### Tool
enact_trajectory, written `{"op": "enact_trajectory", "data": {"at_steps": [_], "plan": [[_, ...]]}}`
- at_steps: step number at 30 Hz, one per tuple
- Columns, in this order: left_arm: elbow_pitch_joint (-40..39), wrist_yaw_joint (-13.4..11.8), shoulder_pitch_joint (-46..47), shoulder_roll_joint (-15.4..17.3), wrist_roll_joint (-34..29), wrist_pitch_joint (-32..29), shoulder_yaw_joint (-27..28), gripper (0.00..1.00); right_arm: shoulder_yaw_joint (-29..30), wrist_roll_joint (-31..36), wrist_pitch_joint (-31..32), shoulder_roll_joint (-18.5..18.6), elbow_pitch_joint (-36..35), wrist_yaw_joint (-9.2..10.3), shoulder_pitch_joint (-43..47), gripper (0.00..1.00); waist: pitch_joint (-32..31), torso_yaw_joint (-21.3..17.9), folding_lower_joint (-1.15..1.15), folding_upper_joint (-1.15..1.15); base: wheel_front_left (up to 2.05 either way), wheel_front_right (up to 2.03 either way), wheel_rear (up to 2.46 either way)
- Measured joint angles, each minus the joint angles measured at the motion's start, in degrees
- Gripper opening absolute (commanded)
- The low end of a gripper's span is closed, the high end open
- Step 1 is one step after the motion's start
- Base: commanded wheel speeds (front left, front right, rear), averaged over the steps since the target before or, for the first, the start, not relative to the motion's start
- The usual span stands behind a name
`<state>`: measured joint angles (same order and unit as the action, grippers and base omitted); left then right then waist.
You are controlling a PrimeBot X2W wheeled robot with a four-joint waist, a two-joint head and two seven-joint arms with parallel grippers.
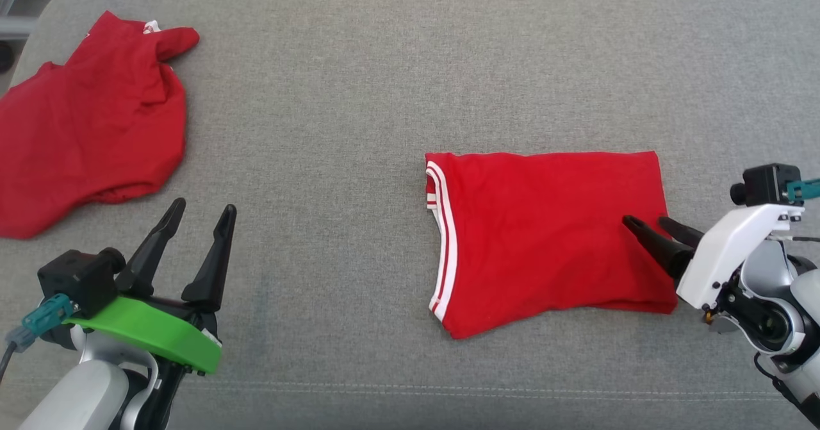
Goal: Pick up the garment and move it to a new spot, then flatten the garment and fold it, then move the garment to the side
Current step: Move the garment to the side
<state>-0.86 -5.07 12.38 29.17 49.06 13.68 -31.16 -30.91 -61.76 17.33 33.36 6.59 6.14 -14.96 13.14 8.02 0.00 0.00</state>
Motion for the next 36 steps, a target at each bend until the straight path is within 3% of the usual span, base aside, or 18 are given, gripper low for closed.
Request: {"op": "enact_trajectory", "data": {"at_steps": [12, 31, 32, 33, 36], "plan": [[-1.6, -0.5, -1.9, 0.8, 0.0, 0.1, 1.8, 1.00, 2.0, 0.2, -2.7, 1.8, 3.9, -0.04, 1.1, 1.00, 1.2, 0.5, 0.00, 0.00, 0.00, 0.00, 0.00], [-3.0, -0.5, -2.0, 0.6, 0.0, -0.5, 0.7, 1.00, 0.8, -2.3, -1.5, -1.4, 11.1, -4.13, -2.3, 1.00, 1.6, 2.8, 0.00, 0.00, 0.00, 0.00, 0.00], [-3.0, -0.5, -2.0, 0.6, 0.0, -0.5, 0.7, 1.00, 0.8, -2.4, -0.9, -1.7, 11.3, -4.48, -2.7, 0.75, 1.6, 2.9, 0.00, 0.00, 0.00, 0.00, 0.00], [-3.0, -0.5, -2.0, 0.5, 0.0, -0.5, 0.7, 1.00, 0.4, -2.8, -0.2, -2.4, 11.7, -4.87, -3.6, 0.00, 1.6, 3.1, 0.00, 0.00, 0.00, 0.00, 0.00], [-3.4, -0.5, -2.0, 0.1, 0.0, -0.6, 0.5, 1.00, 0.1, -3.4, 1.1, -2.1, 11.7, -6.21, -4.3, 0.00, 1.8, 3.5, 0.00, 0.00, 0.00, 0.00, 0.00]]}}
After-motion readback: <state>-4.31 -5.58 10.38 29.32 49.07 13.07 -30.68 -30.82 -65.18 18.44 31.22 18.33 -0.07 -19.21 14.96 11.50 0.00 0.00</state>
